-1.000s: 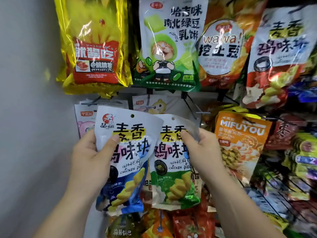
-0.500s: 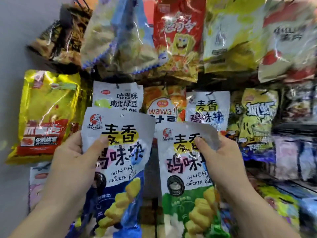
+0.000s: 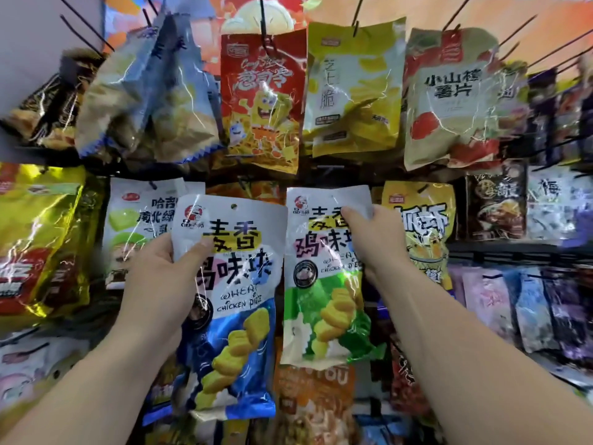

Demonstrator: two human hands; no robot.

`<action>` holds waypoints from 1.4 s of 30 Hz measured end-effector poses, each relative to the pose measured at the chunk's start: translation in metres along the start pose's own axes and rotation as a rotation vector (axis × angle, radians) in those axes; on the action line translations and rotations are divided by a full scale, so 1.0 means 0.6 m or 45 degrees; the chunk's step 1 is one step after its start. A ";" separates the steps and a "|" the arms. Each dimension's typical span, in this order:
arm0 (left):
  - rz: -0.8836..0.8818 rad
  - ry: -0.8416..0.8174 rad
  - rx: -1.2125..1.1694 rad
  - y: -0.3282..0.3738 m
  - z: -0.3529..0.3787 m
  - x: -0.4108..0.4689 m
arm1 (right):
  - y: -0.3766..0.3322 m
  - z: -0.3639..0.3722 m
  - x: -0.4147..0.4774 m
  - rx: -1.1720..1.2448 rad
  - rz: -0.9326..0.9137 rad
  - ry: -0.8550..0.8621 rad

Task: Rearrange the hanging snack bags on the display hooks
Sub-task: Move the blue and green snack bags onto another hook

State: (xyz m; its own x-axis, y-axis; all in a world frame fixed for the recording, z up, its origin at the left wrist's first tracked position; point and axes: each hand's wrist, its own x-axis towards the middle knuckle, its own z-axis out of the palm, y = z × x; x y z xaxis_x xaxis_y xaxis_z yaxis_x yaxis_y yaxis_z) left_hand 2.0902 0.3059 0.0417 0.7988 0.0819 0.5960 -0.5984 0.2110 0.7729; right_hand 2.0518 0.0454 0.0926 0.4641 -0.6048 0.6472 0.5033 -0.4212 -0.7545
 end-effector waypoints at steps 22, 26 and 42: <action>0.042 -0.059 -0.037 -0.023 0.022 0.002 | 0.005 0.032 0.056 -0.120 0.045 0.043; 0.027 -0.058 -0.041 -0.033 0.025 0.003 | 0.006 0.032 0.058 -0.183 0.027 0.059; 0.004 -0.066 -0.075 -0.053 0.017 -0.008 | 0.059 0.009 -0.005 -1.662 -0.897 -0.396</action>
State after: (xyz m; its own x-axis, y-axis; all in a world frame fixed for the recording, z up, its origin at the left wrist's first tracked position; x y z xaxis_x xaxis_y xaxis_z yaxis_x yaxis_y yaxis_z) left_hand 2.1048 0.2886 0.0164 0.7915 0.0321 0.6103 -0.5951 0.2677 0.7577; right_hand 2.0721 0.0362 0.0645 0.6262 0.0619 0.7772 -0.2205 -0.9421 0.2526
